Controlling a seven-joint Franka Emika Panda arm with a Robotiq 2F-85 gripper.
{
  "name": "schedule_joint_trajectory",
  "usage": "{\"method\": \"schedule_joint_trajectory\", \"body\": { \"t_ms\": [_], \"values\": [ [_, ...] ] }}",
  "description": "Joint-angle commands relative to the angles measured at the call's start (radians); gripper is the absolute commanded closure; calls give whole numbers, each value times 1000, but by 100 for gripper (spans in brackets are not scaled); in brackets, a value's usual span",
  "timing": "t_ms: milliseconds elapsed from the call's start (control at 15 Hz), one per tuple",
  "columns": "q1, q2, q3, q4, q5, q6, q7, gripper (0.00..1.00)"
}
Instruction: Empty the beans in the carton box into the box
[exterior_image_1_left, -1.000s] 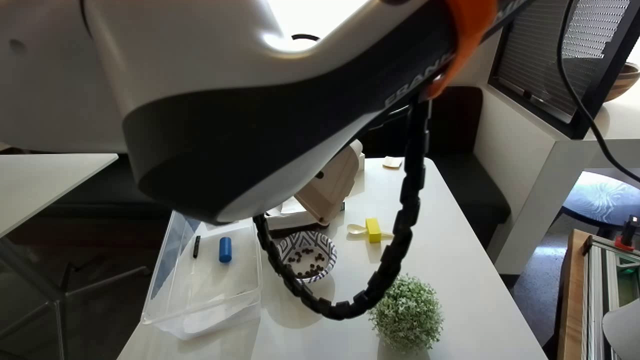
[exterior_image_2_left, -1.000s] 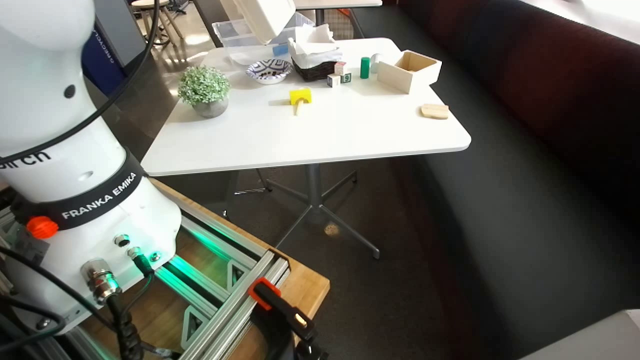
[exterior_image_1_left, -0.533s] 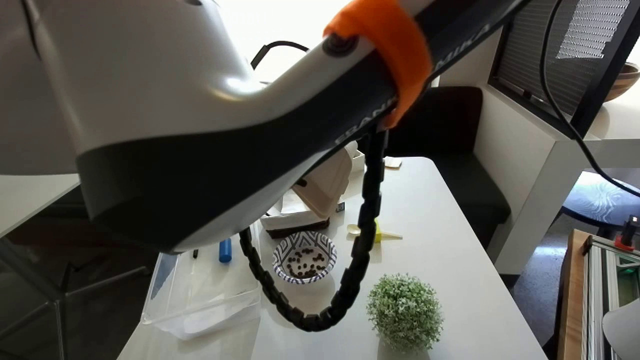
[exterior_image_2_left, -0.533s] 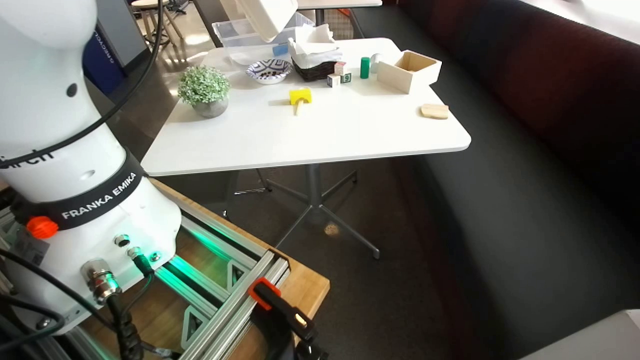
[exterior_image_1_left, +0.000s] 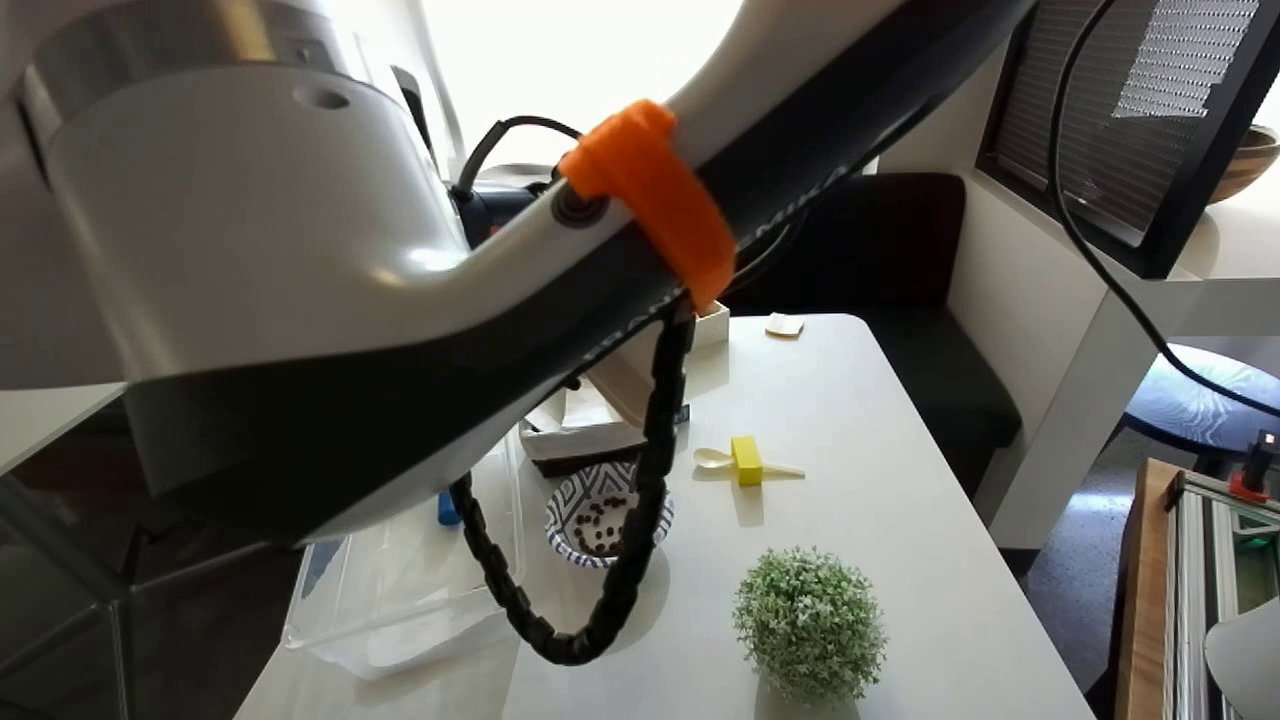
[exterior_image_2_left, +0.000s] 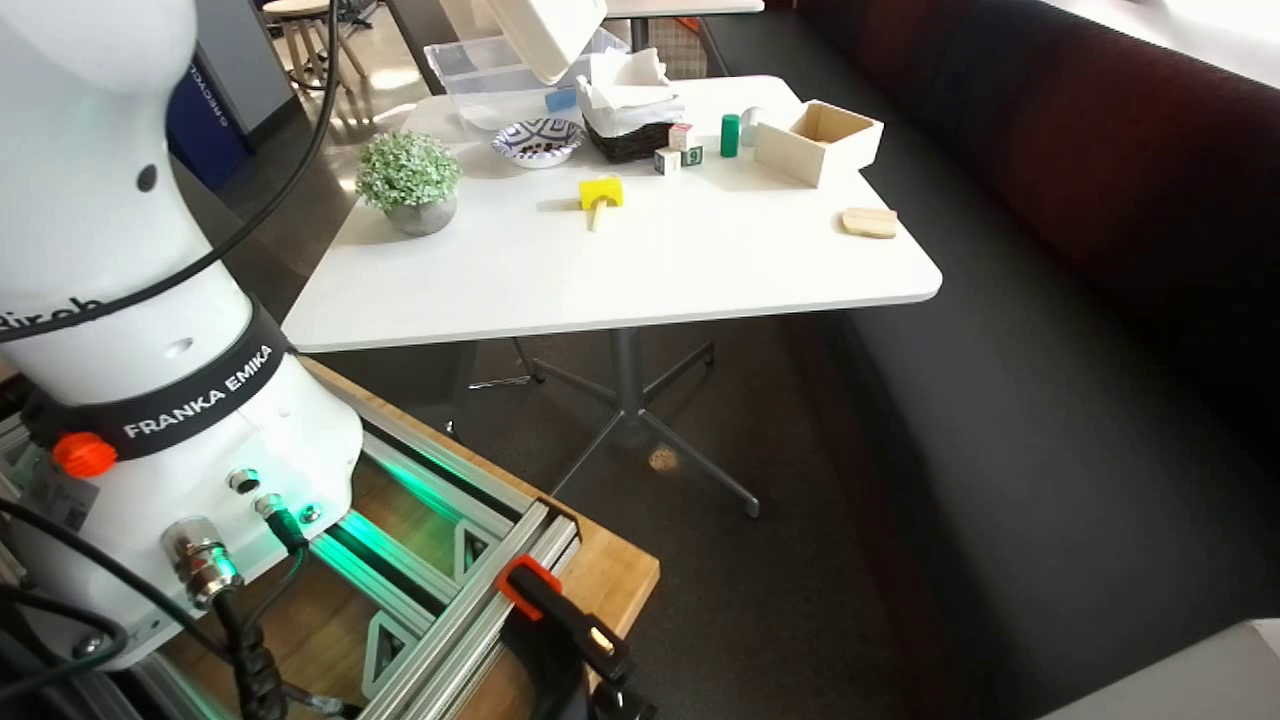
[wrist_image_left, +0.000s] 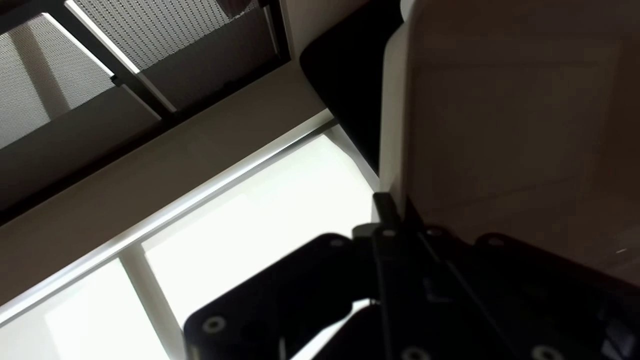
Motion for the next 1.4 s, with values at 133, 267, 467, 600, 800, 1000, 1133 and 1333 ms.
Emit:
{"method": "schedule_joint_trajectory", "body": {
  "t_ms": [133,267,467,600,800,1000,1133,1333],
  "values": [
    [67,103,-38,125,-46,-110,-40,99],
    [82,122,-49,148,-59,-131,-49,99],
    [99,147,-64,180,-75,-151,-66,99],
    [109,161,-73,201,-82,-154,-79,99],
    [115,176,-83,224,-85,-146,-92,99],
    [99,160,-79,216,-68,-107,-98,99],
    [75,119,-66,170,-54,-76,-78,99],
    [33,47,-48,91,-33,17,-35,99]
  ]
}}
